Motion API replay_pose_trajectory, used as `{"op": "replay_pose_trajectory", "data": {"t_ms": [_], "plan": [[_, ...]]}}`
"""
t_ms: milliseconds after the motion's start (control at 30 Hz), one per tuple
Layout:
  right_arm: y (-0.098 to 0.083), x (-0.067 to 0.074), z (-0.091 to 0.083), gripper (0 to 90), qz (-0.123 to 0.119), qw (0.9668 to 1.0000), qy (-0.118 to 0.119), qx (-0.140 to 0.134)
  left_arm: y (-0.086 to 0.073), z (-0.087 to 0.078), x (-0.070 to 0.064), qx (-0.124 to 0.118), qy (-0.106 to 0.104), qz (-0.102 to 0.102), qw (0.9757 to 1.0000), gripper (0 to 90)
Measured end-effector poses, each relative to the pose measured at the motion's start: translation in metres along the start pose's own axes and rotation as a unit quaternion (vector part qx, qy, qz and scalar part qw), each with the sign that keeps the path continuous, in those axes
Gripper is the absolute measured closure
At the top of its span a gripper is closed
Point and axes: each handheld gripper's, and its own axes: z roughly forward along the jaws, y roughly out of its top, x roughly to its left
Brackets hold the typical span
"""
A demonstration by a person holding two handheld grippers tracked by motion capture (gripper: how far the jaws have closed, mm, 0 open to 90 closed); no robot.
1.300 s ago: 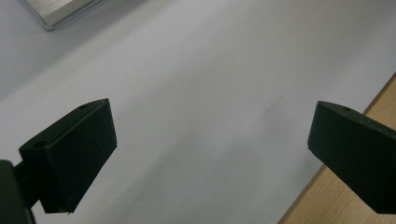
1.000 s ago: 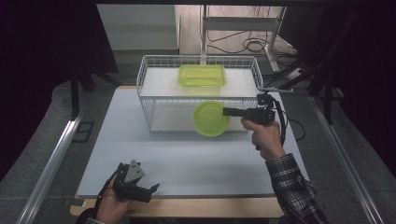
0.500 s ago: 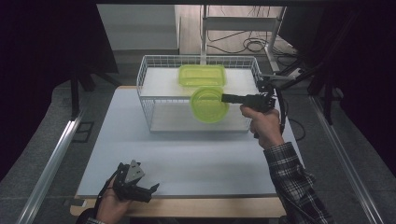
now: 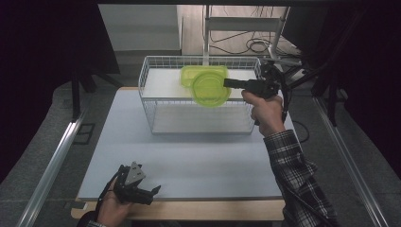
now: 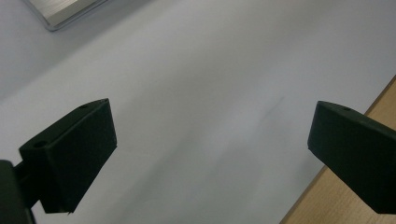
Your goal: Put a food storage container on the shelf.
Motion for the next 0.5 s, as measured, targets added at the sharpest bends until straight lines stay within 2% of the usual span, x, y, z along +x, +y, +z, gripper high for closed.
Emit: {"op": "replay_pose_trajectory", "data": {"t_ms": [133,500], "plan": [[0.010,0.003,0.003,81.2,-0.004,0.9999,-0.008,-0.007,0.000,-0.001,0.001,-0.005,-0.004,-0.011,0.9999,0.9],[0.029,0.005,0.011,81.2,-0.009,0.9992,-0.033,-0.021,0.000,-0.001,0.001,-0.005,-0.006,-0.010,0.9999,0.9]]}}
